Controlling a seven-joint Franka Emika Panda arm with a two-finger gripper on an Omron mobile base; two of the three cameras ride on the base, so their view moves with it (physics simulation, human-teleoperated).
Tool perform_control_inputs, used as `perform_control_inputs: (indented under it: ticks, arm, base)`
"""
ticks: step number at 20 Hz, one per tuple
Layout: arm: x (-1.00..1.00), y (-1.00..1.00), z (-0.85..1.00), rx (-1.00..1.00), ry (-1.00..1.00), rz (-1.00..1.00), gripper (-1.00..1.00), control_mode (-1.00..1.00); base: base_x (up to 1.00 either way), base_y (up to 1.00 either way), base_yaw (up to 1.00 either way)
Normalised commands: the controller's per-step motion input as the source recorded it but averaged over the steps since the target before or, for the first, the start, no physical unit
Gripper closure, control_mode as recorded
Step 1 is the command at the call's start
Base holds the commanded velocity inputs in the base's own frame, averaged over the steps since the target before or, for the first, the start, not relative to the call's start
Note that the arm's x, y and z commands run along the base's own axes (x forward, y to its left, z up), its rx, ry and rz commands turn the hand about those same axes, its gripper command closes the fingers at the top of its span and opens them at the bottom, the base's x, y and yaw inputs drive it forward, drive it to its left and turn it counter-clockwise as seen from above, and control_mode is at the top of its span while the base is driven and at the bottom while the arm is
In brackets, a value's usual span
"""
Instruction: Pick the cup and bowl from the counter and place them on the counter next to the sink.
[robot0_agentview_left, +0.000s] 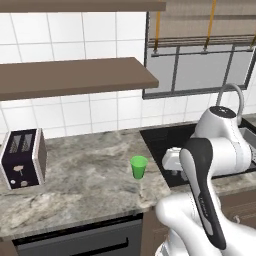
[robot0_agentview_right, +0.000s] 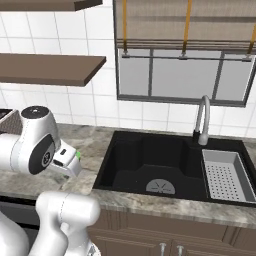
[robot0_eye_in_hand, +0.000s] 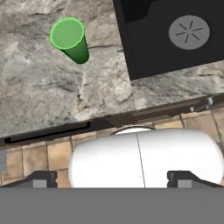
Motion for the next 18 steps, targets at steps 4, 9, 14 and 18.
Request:
perform_control_inputs:
  ticks: [4, 9, 14, 18]
  arm:
    - [0.00, 0.00, 0.00, 0.00, 0.00, 0.00, -1.00, 1.00]
    - [0.00, 0.00, 0.00, 0.00, 0.00, 0.00, -1.00, 1.00]
    - [0.00, 0.00, 0.00, 0.00, 0.00, 0.00, -1.00, 1.00]
    - [0.00, 0.00, 0.00, 0.00, 0.00, 0.00, -1.00, 1.00]
  base:
    - [0.00, 0.00, 0.00]
    - [-0.82, 0.00, 0.00]
    - [-0.96, -0.09, -0.12]
    - [-0.38, -0.38, -0.53]
